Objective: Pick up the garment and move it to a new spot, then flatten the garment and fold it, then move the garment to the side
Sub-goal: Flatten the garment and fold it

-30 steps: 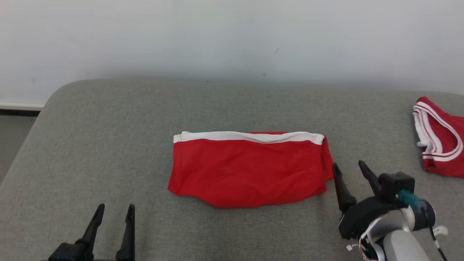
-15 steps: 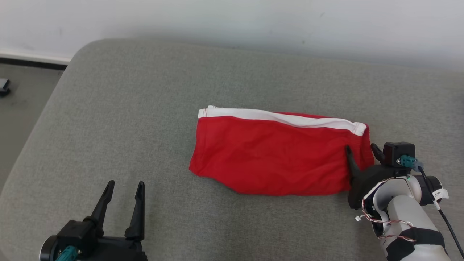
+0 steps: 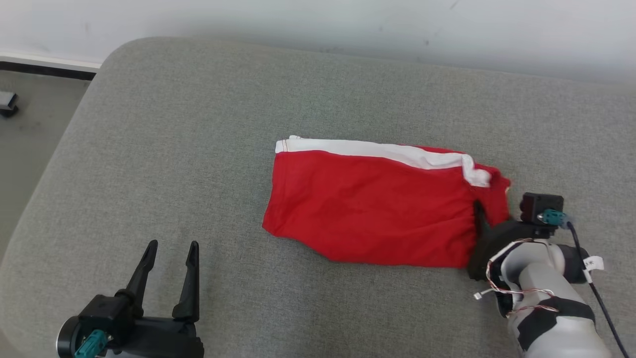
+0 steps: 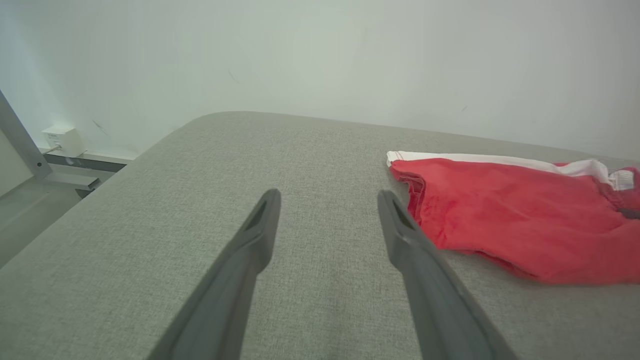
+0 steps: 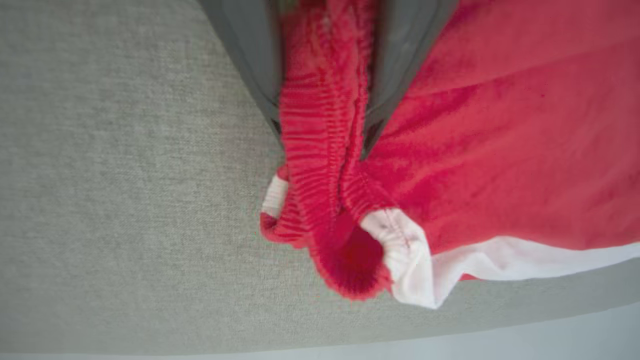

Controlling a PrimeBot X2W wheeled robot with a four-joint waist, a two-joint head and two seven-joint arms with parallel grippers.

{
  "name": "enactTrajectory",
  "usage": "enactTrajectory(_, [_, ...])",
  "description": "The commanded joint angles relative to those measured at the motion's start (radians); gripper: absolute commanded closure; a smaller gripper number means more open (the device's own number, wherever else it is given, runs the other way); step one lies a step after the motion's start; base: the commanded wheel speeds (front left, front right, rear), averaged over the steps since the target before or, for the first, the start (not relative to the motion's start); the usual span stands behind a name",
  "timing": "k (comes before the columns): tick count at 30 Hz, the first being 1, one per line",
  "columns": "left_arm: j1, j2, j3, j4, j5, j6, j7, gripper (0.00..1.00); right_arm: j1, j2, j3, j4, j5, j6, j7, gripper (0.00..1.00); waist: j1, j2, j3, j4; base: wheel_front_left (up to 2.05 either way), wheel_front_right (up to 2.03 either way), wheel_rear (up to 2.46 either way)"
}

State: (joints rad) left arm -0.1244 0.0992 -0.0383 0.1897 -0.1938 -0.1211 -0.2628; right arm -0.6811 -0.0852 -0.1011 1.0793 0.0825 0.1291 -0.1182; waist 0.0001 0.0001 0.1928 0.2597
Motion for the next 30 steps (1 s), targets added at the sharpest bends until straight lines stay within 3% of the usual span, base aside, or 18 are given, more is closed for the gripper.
enactTrajectory(1, [-0.012, -0.005, 0.006, 0.005, 0.006, 0.000, -0.002, 0.00, -0.007, 0.011, 0.020, 0.033, 0.017, 0.002, -0.003, 1.00, -0.0001, -0.0001, -0.002, -0.006, 0.00, 0.00, 0.00])
enactTrajectory(10, [0.031, 0.003, 0.045, -0.006, 0.021, -0.005, -0.002, 0.00, -0.027, -0.083, 0.076, 0.079, 0.073, 0.000, -0.040, 1.00, -0.0001, -0.0001, -0.059, -0.057, 0.00, 0.00, 0.00])
enactTrajectory(19, [0.069, -0.014, 0.053, -0.031, 0.042, -0.006, -0.002, 0.00, -0.009, -0.204, 0.196, 0.054, 0.172, 0.000, 0.045, 1.00, -0.0001, -0.0001, -0.087, -0.098, 0.00, 0.00, 0.00])
enactTrajectory(30, [0.080, -0.020, 0.050, -0.015, 0.054, -0.008, -0.002, 0.00, -0.007, -0.206, 0.374, -0.248, 0.555, 0.000, 0.288, 1.00, -0.0001, -0.0001, -0.116, -0.124, 0.00, 0.00, 0.00])
